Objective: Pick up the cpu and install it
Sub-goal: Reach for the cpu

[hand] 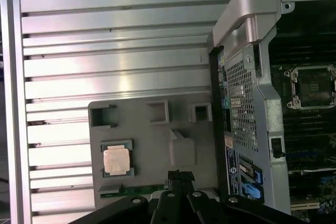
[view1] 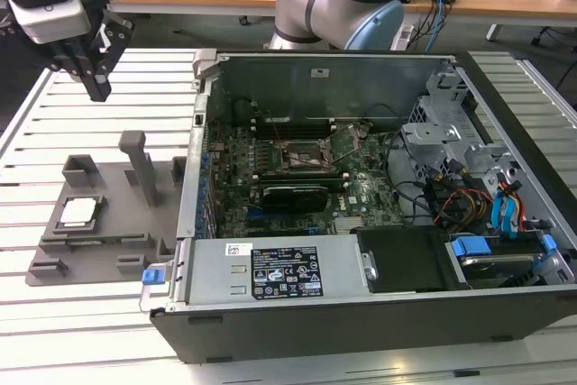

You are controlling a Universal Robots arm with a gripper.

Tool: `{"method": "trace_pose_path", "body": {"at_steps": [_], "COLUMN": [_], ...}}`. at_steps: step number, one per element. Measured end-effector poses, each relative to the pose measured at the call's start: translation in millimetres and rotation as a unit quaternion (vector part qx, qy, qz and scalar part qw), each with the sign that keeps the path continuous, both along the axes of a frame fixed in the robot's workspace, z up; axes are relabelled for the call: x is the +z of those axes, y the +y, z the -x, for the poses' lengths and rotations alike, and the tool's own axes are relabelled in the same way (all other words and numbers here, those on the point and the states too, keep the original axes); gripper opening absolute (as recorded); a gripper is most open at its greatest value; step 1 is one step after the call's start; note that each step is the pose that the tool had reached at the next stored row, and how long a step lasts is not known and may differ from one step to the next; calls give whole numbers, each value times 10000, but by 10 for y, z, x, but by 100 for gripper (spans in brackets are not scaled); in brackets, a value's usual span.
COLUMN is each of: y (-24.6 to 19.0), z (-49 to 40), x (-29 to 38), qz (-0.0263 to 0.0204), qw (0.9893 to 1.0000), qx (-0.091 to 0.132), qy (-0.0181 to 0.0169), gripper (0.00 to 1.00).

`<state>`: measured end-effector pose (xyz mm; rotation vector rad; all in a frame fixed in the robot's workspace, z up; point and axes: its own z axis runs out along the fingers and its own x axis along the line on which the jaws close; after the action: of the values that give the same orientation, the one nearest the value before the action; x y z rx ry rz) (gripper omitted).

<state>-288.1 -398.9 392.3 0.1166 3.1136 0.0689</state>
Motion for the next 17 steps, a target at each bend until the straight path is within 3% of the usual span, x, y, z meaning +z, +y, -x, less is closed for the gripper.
{"method": "trace_pose_path", "body": {"at_steps": [17], "y": [0], "z": [364], "x": [-1], "qz": [0], "qw": [10000], "qx": [0], "qy": [0], "gripper": [11]}}
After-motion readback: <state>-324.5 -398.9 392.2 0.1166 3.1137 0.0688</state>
